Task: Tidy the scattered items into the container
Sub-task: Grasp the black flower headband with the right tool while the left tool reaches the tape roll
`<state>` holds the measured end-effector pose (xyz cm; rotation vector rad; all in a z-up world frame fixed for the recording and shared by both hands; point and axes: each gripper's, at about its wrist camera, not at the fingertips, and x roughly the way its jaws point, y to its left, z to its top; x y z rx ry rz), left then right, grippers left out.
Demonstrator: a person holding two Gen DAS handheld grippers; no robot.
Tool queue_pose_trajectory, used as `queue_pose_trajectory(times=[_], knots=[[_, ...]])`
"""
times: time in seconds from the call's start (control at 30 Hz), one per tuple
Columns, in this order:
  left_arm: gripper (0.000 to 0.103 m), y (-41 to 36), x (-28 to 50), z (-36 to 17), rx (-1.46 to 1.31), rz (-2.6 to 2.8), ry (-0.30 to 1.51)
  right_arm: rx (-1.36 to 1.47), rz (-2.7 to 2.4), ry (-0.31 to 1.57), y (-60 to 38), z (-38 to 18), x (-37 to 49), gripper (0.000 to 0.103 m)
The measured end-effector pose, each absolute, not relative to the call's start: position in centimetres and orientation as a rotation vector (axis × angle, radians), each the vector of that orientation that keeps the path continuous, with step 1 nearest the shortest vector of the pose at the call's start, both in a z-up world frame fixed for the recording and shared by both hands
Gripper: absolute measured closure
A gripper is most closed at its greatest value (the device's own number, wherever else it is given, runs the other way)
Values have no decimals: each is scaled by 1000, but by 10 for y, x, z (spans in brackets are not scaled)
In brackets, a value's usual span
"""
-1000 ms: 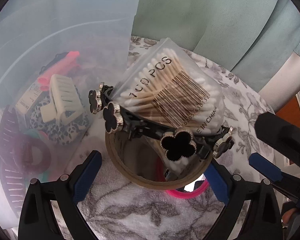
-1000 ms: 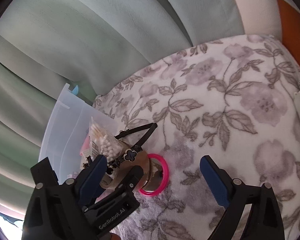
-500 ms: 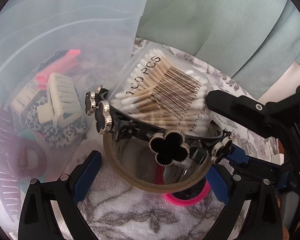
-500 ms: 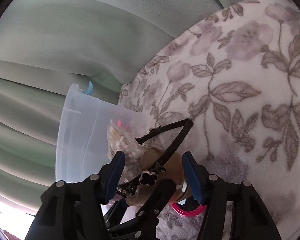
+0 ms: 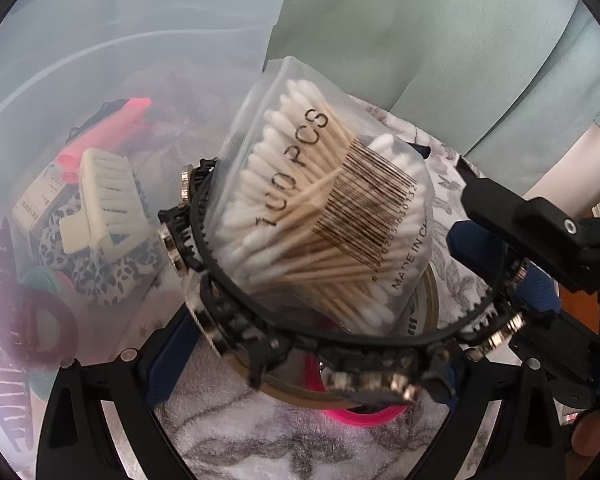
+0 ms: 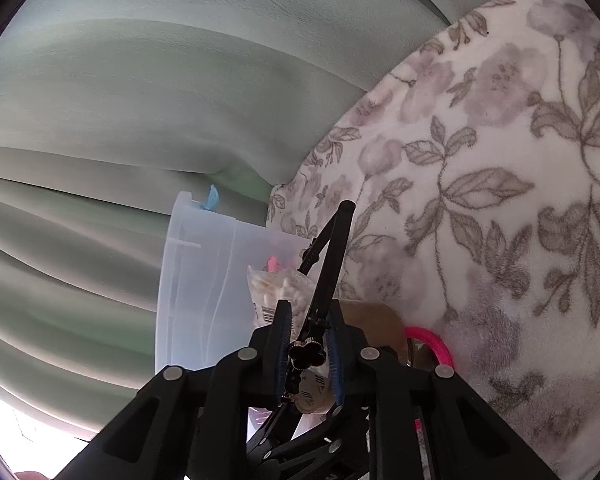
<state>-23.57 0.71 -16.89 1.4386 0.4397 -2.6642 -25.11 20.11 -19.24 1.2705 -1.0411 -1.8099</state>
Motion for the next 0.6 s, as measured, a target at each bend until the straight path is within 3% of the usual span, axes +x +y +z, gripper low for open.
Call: queue_pose_trajectory(times=[0.13,0.2,0.6], knots=[[5,8,-242,-168,1425,-2666,412,1250,-1862,-1021,209,-178,-246,85],[15,9,-243,-165,1419,-2692,410,1226,-1877,-1039,215,-171,-244,85],[16,10,-243,-148,1445,-2727,322,1081,-1987,-1089,263,-116,-223,85]])
